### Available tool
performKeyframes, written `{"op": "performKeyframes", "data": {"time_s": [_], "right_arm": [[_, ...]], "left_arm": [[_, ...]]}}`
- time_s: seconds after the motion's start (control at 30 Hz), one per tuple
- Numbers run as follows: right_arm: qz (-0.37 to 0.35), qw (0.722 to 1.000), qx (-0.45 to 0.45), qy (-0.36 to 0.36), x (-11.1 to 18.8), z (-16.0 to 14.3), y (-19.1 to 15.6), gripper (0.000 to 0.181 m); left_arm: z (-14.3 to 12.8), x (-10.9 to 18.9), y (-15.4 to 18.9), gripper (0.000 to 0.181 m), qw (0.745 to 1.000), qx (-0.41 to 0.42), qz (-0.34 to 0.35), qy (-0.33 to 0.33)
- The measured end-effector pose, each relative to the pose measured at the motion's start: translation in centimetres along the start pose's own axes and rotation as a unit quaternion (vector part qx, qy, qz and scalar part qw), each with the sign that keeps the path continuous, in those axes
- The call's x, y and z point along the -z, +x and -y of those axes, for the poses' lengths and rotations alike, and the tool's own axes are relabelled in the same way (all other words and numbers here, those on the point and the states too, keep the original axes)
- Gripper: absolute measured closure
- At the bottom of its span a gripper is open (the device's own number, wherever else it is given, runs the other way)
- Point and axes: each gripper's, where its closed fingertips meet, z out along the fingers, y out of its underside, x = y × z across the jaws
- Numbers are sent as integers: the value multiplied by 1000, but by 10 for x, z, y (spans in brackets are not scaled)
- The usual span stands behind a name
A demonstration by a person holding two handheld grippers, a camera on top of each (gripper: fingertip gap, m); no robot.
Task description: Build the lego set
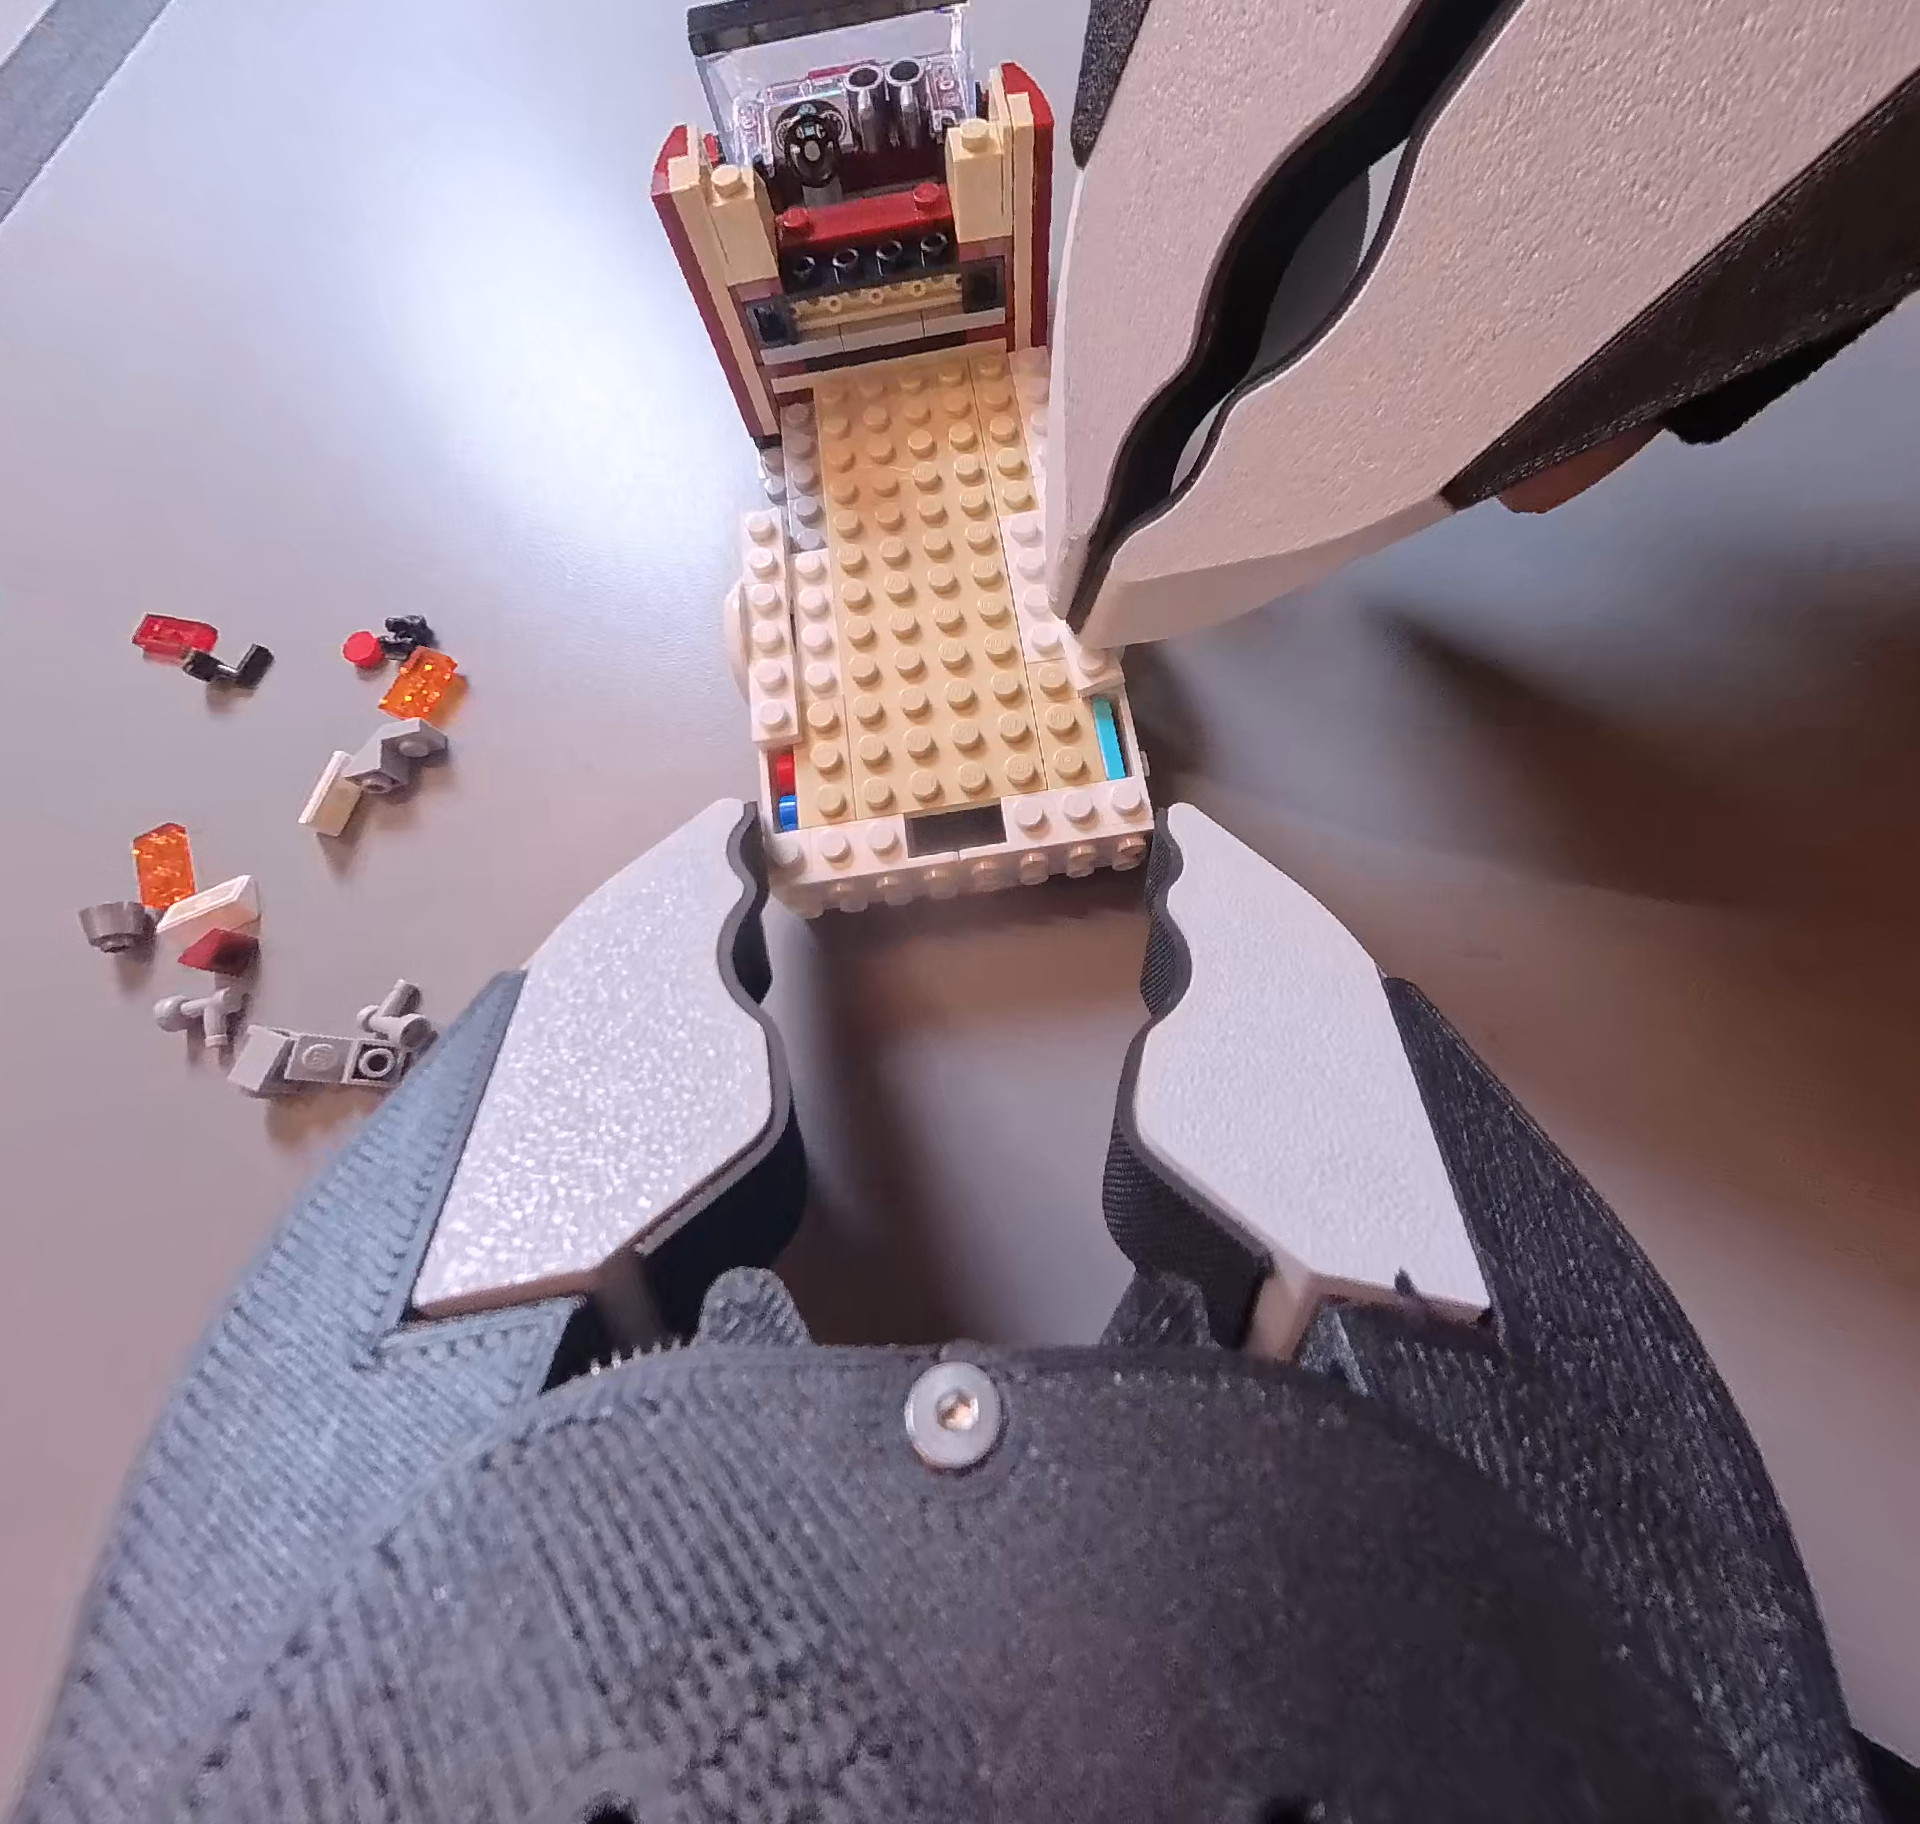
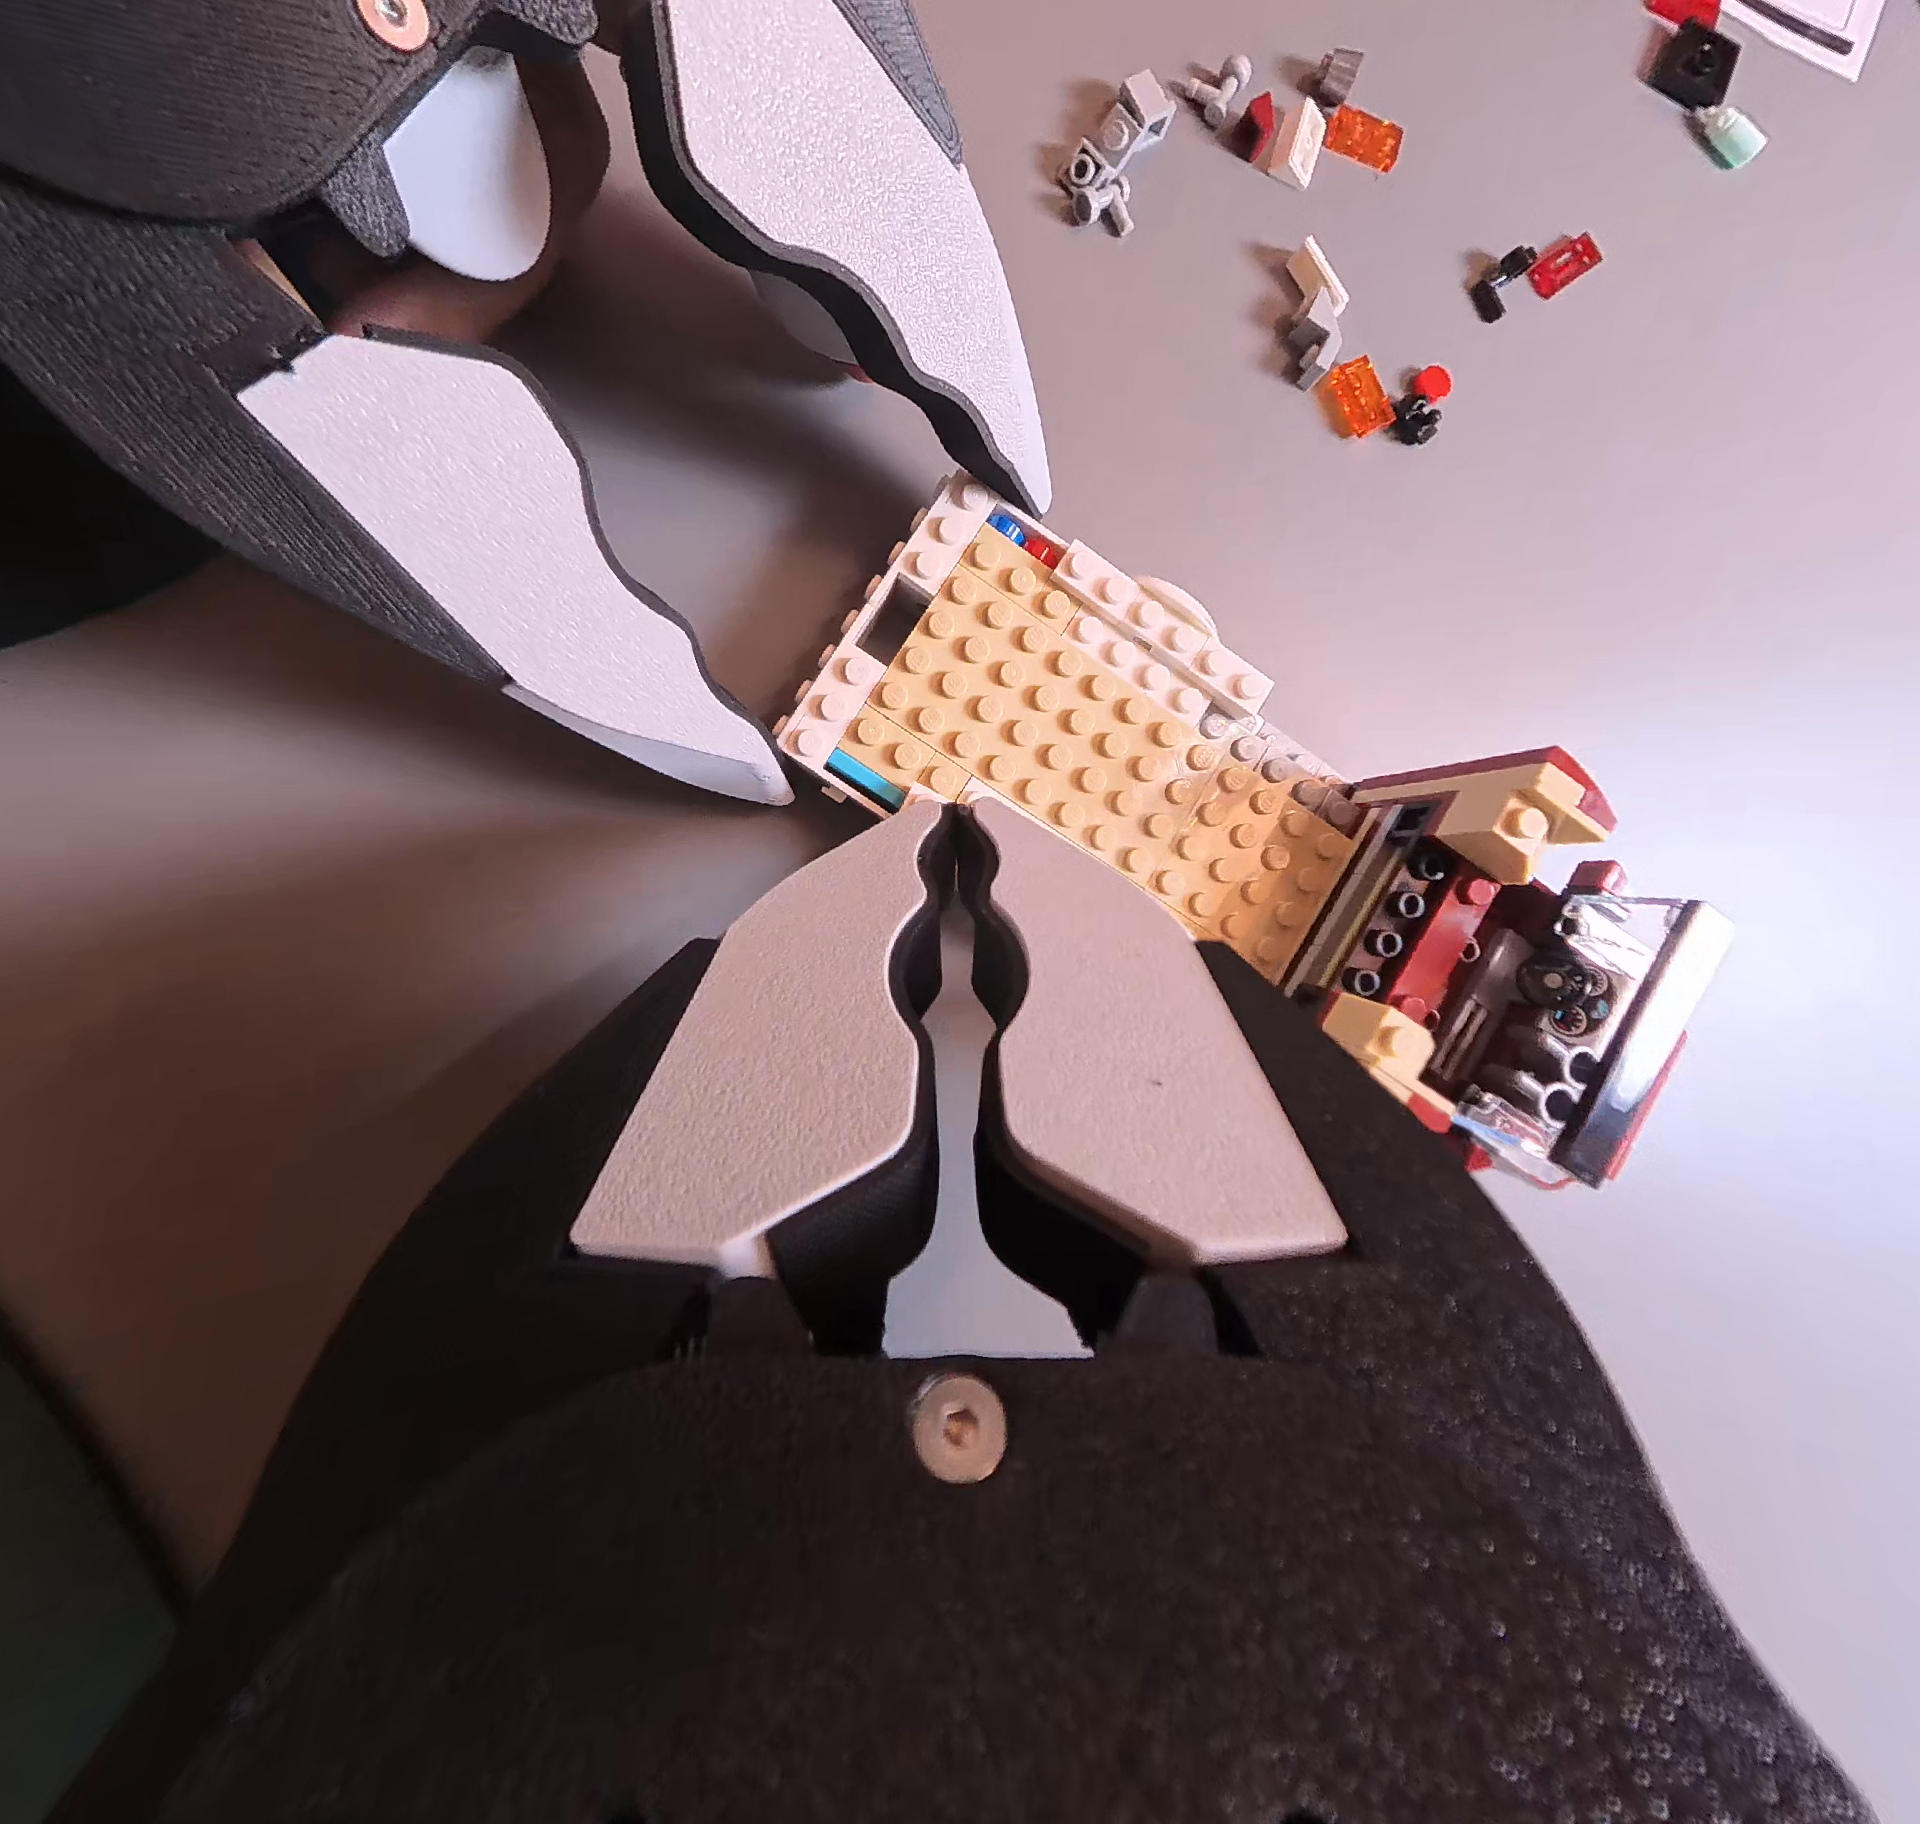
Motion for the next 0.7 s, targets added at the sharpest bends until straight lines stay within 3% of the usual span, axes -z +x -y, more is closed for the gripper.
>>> {"op": "performKeyframes", "data": {"time_s": [0.7], "right_arm": [[-18,999,-27,-19,-2,-1,1,181]], "left_arm": [[0,0,1,111,1000,6,6,1]]}}
